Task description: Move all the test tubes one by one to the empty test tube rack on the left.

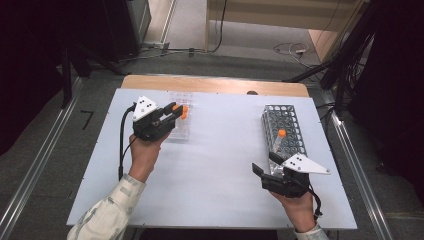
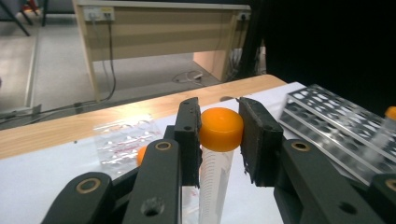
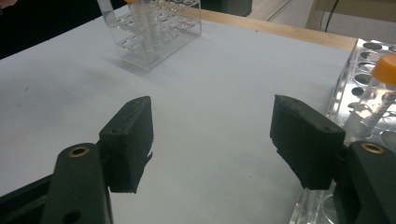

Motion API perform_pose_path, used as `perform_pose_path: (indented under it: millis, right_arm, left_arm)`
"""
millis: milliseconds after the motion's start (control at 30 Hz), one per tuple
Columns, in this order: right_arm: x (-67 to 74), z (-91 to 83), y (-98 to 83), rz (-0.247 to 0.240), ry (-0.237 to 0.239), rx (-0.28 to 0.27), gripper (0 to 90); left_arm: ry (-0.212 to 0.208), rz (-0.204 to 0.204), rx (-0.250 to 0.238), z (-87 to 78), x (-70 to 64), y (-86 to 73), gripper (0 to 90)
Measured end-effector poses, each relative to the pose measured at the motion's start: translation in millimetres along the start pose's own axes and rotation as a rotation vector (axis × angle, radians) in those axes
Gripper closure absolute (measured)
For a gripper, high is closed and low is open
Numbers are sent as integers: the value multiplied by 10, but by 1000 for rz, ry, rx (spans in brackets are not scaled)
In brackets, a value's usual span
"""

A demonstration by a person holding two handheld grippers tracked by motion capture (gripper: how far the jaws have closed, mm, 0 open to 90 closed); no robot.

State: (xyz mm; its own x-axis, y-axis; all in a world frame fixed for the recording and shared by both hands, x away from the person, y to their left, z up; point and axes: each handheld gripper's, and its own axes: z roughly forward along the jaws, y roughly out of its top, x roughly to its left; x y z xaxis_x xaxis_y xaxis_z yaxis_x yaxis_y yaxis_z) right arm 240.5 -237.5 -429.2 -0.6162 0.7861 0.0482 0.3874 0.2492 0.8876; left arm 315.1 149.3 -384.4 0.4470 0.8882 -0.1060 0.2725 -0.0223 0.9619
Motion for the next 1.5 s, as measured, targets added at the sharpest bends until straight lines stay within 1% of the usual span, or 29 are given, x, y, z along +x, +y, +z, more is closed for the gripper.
perform_pose_path:
  millis: [133,267,433,600,733,867,1000,1267,1500]
  right_arm:
    - [-24,-22,-13,6,-5,-2,286]
    - [-33,-27,-12,10,-6,-3,286]
    - [-33,-35,-9,12,-8,-6,286]
    - [-39,-43,-6,14,-8,-12,287]
    - [-39,-46,-7,17,-6,-13,287]
    - [-43,-52,-5,16,-8,-16,287]
    - [-49,-51,-9,17,-9,-16,287]
    - [-47,-48,-8,19,-8,-15,287]
    - [-46,-43,-12,21,-8,-11,287]
  left_arm:
    - [23,-5,-5,50,60,20,696]
    - [47,7,-11,98,90,44,696]
    - [75,12,-18,152,132,57,696]
    - [83,21,-3,204,149,25,696]
    - [90,23,-10,236,155,13,696]
    - [91,29,-1,258,150,-7,696]
    - [101,38,5,272,156,-40,695]
    - [106,33,20,309,187,-145,694]
    - [111,40,41,357,182,-242,692]
